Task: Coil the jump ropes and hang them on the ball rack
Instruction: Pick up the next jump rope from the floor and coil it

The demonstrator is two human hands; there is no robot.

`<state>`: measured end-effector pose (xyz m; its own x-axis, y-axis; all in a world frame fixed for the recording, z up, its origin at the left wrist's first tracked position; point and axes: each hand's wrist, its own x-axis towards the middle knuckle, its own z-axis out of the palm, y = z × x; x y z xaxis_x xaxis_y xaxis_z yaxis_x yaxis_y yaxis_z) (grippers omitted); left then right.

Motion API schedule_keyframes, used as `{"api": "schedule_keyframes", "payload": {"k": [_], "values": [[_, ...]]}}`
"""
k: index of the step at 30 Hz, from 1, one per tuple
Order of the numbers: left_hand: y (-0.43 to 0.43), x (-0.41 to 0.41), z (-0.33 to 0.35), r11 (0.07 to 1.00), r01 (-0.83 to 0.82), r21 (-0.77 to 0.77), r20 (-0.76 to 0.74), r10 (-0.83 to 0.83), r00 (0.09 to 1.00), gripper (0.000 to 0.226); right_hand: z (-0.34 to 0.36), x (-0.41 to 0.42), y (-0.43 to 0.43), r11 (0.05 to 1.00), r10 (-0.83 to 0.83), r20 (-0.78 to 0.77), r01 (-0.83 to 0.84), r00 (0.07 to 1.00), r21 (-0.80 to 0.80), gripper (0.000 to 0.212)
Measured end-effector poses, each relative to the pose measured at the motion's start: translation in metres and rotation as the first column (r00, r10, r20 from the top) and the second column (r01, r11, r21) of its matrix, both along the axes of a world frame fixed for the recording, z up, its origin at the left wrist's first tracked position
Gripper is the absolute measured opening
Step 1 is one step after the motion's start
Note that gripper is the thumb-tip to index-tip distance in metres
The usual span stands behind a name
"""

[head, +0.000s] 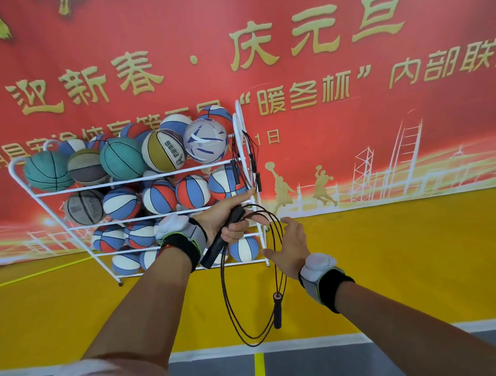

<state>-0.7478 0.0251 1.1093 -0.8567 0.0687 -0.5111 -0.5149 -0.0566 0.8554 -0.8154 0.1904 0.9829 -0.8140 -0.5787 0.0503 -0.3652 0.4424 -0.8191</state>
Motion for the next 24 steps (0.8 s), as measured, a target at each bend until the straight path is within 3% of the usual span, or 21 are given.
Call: {"api": "schedule_keyframes", "payload": {"k": [2, 5, 11, 16, 21, 24], "values": [[-0.002, 0.002, 0.001, 1.000, -0.004, -0.002, -0.009, 0.004, 1.000, 0.073, 0.003, 0.000, -0.003, 1.000, 0.012, -0.050, -0.011, 0.999, 0.018, 0.100], [-0.005, 0.006, -0.001, 1.000, -0.016, 0.001, -0.040, 0.016, 0.999, 0.054, 0.007, -0.001, -0.012, 0.997, 0.076, -0.018, -0.076, 0.997, 0.010, 0.099], [-0.026, 0.018, -0.005, 0.996, -0.053, 0.078, -0.108, 0.061, 0.992, 0.034, 0.005, -0.003, -0.030, 0.980, 0.035, -0.022, -0.031, 0.999, 0.198, 0.035], [-0.062, 0.028, -0.005, 0.990, -0.084, 0.116, -0.163, 0.102, 0.981, 0.025, 0.005, -0.002, -0.055, 0.991, 0.131, 0.118, -0.135, 0.984, 0.026, 0.015], [-0.098, 0.034, -0.017, 0.993, -0.118, -0.023, -0.112, 0.114, 0.987, 0.025, 0.008, -0.008, -0.071, 0.987, 0.045, 0.230, -0.007, 0.972, -0.163, 0.021], [-0.111, 0.033, -0.029, 0.994, -0.113, -0.010, -0.112, 0.111, 0.988, 0.028, 0.017, -0.019, -0.084, 0.992, 0.045, 0.149, -0.027, 0.988, -0.120, 0.020]]}}
